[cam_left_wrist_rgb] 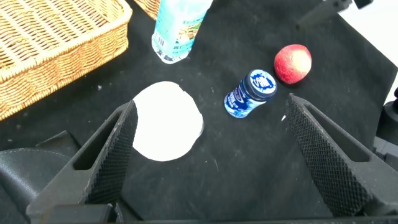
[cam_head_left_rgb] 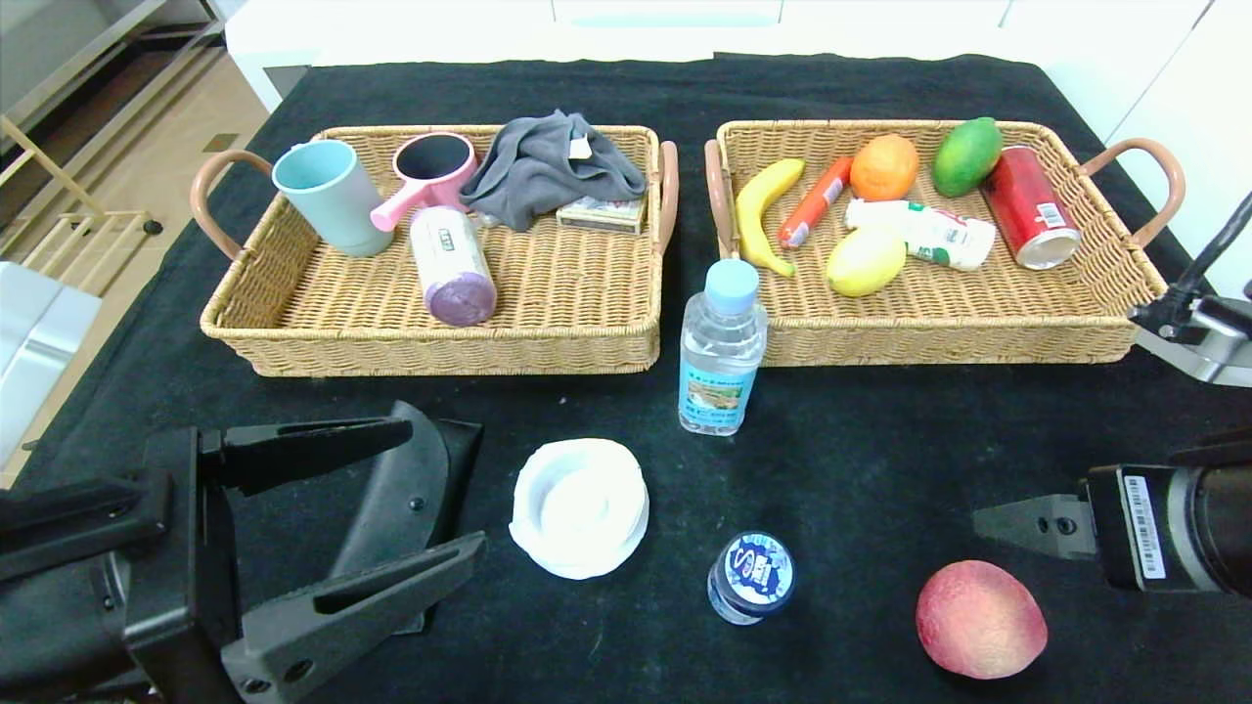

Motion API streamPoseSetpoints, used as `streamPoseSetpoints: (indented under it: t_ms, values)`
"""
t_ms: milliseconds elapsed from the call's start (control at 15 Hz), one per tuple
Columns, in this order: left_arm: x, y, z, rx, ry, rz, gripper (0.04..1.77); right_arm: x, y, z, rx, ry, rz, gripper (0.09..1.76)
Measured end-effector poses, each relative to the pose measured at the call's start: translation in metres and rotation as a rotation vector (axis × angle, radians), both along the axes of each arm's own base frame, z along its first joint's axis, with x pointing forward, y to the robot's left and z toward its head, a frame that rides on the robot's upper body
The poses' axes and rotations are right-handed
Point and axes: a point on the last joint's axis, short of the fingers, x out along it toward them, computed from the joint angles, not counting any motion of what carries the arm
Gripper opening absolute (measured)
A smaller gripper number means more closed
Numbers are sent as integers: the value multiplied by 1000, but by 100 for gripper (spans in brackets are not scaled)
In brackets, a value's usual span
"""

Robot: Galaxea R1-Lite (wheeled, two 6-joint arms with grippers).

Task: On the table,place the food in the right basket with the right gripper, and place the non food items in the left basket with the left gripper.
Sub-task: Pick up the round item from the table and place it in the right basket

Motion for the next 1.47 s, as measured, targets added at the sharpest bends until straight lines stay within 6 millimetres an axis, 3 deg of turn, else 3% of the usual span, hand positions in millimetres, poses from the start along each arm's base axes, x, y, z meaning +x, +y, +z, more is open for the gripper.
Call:
streamPoseSetpoints:
  t_ms: [467, 1467]
  values:
    - [0, -1, 0, 1, 2, -5, 172, 10, 16, -29, -26, 119, -2, 170]
    - [-2, 1, 2, -4, -9, -2, 172, 37, 37, -63, -55, 229, -95, 171]
